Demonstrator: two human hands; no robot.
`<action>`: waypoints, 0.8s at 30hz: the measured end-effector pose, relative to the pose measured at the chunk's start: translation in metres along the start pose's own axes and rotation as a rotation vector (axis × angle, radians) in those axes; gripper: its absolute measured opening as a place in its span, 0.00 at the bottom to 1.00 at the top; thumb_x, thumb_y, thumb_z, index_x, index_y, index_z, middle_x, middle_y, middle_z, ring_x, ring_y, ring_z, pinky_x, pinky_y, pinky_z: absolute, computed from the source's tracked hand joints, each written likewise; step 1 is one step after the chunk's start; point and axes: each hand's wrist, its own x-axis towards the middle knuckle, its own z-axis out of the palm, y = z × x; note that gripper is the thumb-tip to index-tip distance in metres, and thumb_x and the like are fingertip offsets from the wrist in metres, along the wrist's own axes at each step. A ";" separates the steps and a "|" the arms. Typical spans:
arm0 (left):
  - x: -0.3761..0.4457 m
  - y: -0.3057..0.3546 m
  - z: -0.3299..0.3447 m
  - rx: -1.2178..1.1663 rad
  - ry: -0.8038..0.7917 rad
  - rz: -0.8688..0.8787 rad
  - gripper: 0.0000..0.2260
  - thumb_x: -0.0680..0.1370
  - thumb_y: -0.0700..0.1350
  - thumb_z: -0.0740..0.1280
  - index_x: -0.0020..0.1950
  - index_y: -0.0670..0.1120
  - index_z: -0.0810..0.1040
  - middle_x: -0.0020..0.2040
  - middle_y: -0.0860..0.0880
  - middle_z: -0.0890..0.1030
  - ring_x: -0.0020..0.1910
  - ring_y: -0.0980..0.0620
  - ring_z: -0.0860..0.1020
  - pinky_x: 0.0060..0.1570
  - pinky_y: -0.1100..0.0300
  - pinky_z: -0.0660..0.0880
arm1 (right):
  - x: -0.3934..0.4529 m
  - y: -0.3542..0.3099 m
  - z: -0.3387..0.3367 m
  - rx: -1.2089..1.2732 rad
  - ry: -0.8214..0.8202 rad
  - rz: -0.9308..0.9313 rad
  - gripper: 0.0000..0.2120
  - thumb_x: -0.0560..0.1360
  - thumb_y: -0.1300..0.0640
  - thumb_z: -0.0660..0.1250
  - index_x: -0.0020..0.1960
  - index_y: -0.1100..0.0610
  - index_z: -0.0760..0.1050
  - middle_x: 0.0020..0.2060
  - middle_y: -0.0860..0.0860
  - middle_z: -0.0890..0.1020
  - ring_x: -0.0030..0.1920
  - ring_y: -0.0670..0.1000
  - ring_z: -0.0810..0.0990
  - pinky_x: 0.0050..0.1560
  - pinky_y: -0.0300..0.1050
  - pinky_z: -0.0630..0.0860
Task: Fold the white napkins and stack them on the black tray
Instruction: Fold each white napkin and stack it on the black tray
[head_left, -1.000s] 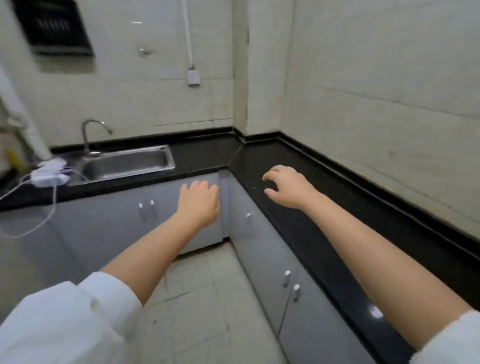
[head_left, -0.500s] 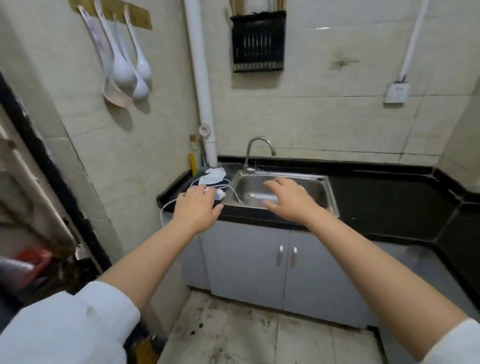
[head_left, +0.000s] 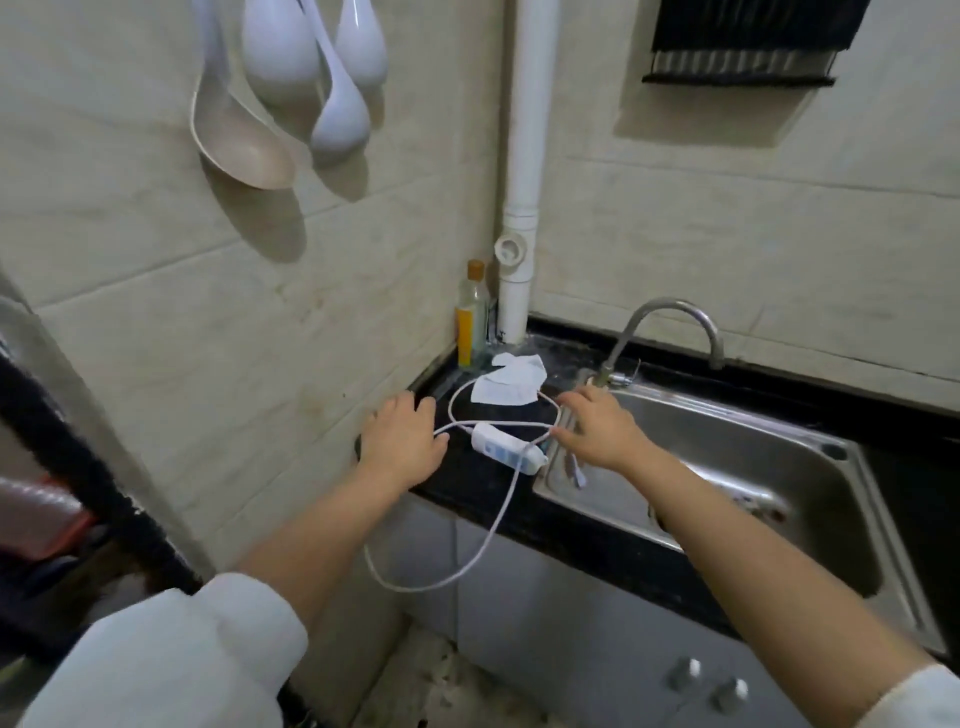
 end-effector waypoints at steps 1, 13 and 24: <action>0.019 0.001 0.005 0.001 -0.024 0.000 0.20 0.79 0.52 0.58 0.67 0.44 0.65 0.67 0.42 0.68 0.67 0.42 0.67 0.64 0.49 0.66 | 0.019 0.007 0.003 0.006 -0.018 0.018 0.23 0.76 0.51 0.61 0.68 0.57 0.65 0.66 0.57 0.69 0.67 0.58 0.67 0.65 0.53 0.68; 0.213 0.033 0.100 -0.041 -0.282 -0.092 0.18 0.80 0.51 0.56 0.67 0.44 0.66 0.66 0.44 0.70 0.65 0.45 0.69 0.61 0.51 0.69 | 0.253 0.092 0.082 0.074 -0.152 0.058 0.07 0.75 0.57 0.60 0.45 0.58 0.76 0.51 0.62 0.80 0.53 0.59 0.77 0.43 0.45 0.68; 0.334 0.059 0.186 -0.084 -0.450 -0.393 0.19 0.82 0.52 0.53 0.61 0.40 0.73 0.62 0.42 0.74 0.59 0.45 0.75 0.52 0.54 0.75 | 0.362 0.123 0.158 -0.019 -0.271 0.035 0.14 0.77 0.57 0.58 0.59 0.59 0.73 0.59 0.57 0.75 0.59 0.57 0.74 0.59 0.46 0.71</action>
